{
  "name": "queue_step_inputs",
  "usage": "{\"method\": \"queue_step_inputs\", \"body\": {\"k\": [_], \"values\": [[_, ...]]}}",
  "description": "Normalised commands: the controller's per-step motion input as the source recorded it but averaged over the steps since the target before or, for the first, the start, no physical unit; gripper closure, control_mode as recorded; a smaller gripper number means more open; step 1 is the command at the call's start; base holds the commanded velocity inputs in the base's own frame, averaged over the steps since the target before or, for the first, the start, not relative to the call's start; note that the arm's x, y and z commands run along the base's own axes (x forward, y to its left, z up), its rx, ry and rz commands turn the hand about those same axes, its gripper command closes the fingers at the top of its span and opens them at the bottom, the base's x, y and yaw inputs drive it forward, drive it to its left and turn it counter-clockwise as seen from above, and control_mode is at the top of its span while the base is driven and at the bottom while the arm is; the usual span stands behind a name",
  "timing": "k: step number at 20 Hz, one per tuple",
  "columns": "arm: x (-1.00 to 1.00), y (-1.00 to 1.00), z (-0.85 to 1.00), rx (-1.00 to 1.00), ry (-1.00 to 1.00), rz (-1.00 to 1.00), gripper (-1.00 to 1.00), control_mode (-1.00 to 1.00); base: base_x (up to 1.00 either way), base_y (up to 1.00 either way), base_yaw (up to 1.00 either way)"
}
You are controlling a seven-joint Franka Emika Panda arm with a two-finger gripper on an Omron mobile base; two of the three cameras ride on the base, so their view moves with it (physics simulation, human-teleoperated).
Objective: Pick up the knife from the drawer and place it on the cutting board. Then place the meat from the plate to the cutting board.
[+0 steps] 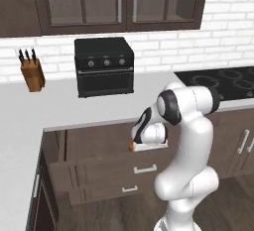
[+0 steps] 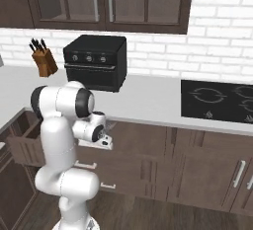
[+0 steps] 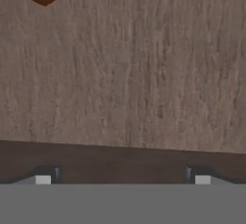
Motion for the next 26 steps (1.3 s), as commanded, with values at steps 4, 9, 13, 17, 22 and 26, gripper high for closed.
{"method": "queue_step_inputs", "body": {"k": [4,9,13,17,22,26], "values": [[-1.0,-0.25,0.0,0.0,0.42,-0.02,-1.0,-1.0,0.0,0.0,0.0],[-0.88,-0.13,0.24,0.0,0.28,-0.02,-1.0,-1.0,0.0,0.0,0.0],[0.04,0.01,0.97,0.0,0.01,-0.06,-1.0,-1.0,0.0,0.0,0.0],[0.32,0.03,0.89,0.0,0.0,-0.08,-1.0,-1.0,0.0,0.0,0.0],[0.57,0.39,0.07,-0.01,0.0,-0.2,-1.0,-1.0,0.0,0.0,0.0],[0.55,0.47,0.0,-0.06,0.0,-0.17,-1.0,-1.0,0.0,0.0,0.0]]}}
